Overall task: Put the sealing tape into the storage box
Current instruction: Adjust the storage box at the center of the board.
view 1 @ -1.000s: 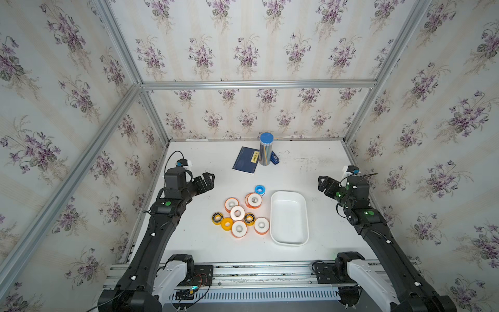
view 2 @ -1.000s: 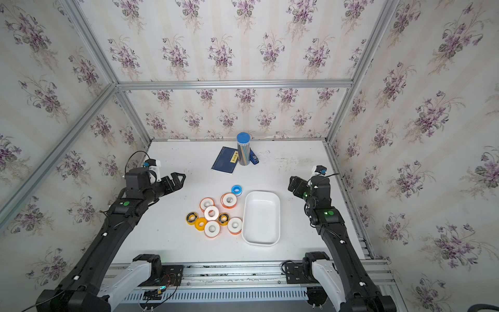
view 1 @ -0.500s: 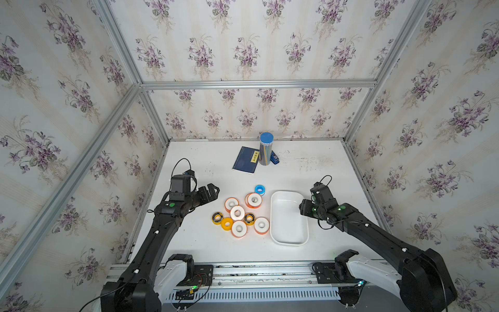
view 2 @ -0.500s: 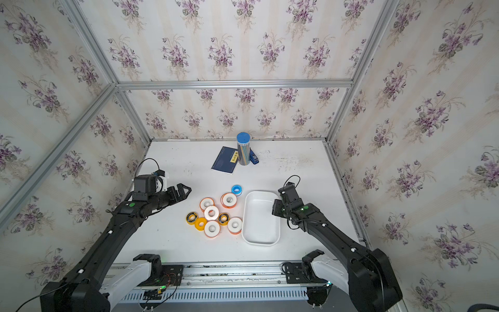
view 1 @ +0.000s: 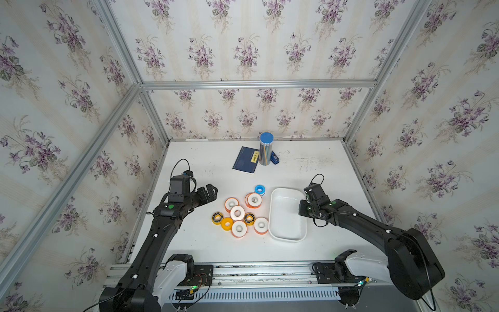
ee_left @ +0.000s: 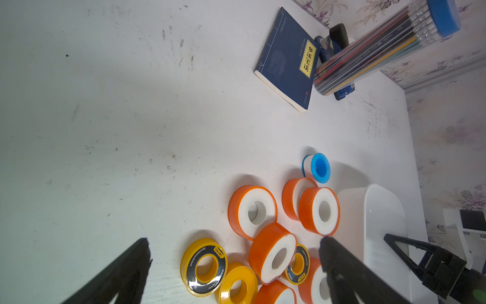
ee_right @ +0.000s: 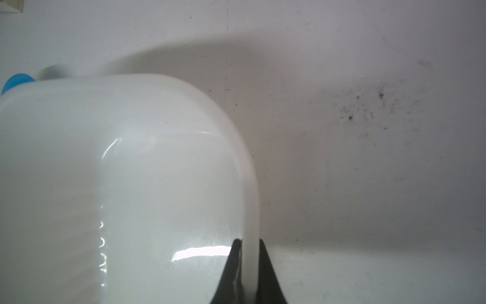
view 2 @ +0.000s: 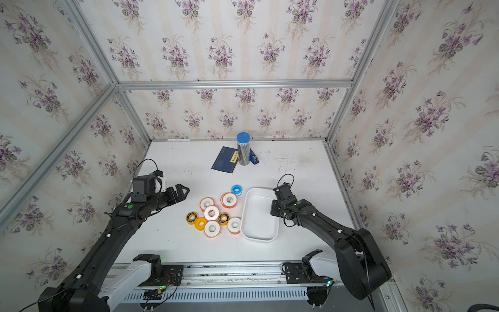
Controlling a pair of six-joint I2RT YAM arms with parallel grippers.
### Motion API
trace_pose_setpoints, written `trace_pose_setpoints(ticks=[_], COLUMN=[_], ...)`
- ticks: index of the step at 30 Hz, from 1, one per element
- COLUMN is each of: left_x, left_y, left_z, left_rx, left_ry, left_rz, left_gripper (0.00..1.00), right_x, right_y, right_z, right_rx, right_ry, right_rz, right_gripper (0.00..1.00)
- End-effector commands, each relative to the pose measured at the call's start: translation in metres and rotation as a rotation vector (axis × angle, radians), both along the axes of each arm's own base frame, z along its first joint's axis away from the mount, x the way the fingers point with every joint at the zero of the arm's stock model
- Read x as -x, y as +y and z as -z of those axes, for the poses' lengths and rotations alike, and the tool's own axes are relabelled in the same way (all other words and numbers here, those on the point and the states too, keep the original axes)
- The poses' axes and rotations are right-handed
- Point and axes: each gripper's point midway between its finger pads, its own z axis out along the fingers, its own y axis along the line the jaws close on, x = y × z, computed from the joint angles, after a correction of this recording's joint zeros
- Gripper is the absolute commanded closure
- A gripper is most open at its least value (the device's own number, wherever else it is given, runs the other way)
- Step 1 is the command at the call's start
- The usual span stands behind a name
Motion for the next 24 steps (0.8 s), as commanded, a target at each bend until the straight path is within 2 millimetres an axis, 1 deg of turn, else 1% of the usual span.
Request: trace_pose_setpoints(ticks=[1,8,11,12,15,19,22,24], left_x=[-0.001,-0.002,-0.002,-0.002,-0.002,-0.003,-0.003,-0.003], left_y=[0.003,0.004,0.004,0.005,0.005,0.002,-0.002,-0.005], left_z=[-0.002,0.001,0.001,0.002,0.002,0.003,0.004,0.004], left_rx=[-0.024,-0.033,-0.036,-0.037,-0.040,-0.040,-0.040,-0.048], left_ry=[-0.004,0.000,0.002,0.003,0.004,0.003,0.005,0.004], left_rz=[-0.002,-0.005,-0.006,-0.006,-0.006,0.010,0.030,0.049], left_gripper=[0.00,0.00,0.00,0.00,0.00,0.00,0.00,0.00], right_x=[-0.009,-0.025,-0.029,-0.029,-0.030,-0.033,-0.038,-0.041], right_y=[0.008,0.023,0.025,0.025,0.026,0.028,0.021,0.011], right_z=[-0.002,-0.005,-0.006,-0.007,-0.010,-0.026,-0.042,-0.052], right_rx=[-0.009,0.016,0.022,0.019,0.021,0.013,0.032,0.059], right_ry=[-0.011,-0.013,-0.017,-0.018,-0.025,-0.071,-0.132,-0.187], right_rz=[-0.024,-0.105,-0.118,-0.121,-0.128,-0.146,-0.121,-0.087], right_gripper=[1.00,1.00,1.00,0.98,0.82,0.65,0.55,0.47])
